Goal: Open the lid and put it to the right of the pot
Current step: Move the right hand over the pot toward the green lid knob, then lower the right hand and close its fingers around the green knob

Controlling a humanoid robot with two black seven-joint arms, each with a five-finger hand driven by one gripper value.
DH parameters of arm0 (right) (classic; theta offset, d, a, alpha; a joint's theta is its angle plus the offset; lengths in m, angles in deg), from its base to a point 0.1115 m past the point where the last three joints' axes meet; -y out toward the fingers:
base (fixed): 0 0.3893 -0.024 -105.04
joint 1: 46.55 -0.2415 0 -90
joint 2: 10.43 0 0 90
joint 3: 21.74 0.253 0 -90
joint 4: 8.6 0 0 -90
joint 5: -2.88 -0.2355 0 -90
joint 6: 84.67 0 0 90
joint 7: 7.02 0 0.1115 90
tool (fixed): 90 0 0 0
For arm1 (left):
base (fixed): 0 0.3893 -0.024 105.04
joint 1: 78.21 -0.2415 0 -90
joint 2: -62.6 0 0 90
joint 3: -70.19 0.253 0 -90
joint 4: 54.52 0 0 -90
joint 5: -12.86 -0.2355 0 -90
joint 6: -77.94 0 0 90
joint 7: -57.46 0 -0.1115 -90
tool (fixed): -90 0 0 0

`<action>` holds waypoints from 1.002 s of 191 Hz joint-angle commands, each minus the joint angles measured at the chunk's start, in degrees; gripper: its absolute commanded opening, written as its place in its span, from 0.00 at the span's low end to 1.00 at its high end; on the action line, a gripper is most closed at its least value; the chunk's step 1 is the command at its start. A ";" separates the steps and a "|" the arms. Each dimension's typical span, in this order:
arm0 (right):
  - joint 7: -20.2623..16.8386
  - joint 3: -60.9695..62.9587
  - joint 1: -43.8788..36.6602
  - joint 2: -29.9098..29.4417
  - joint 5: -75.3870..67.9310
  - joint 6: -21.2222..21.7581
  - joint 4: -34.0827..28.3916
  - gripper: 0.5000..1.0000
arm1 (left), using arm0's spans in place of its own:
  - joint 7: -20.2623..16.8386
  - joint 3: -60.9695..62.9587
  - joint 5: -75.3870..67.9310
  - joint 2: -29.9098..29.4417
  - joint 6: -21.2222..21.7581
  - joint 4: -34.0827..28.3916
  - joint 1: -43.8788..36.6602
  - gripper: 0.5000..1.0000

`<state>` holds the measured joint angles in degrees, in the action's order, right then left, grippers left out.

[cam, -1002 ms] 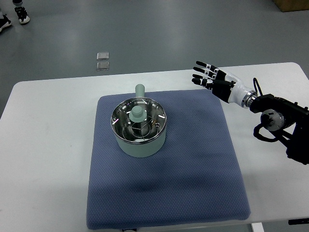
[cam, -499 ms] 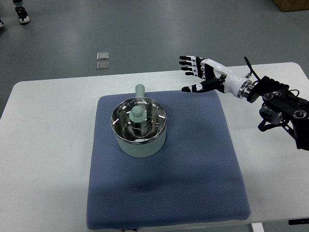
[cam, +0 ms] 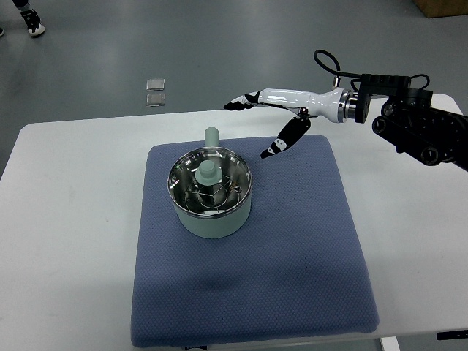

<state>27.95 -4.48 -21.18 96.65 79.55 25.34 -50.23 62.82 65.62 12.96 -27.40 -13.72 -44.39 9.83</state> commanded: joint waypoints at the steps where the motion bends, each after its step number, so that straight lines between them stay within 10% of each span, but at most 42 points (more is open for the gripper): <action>1: 0.03 -2.85 -2.08 -0.12 0.14 0.03 0.05 0.87 | 0.00 0.00 -0.01 0.00 0.00 0.06 0.02 1.00; 191: 0.03 -23.15 -18.87 -12.86 8.14 -2.26 0.05 0.78 | -0.09 -0.35 -0.01 0.00 -0.09 -0.11 0.11 1.00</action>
<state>27.98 -27.58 -40.30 83.98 87.65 23.51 -50.16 62.73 65.33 12.93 -27.40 -13.75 -44.50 9.95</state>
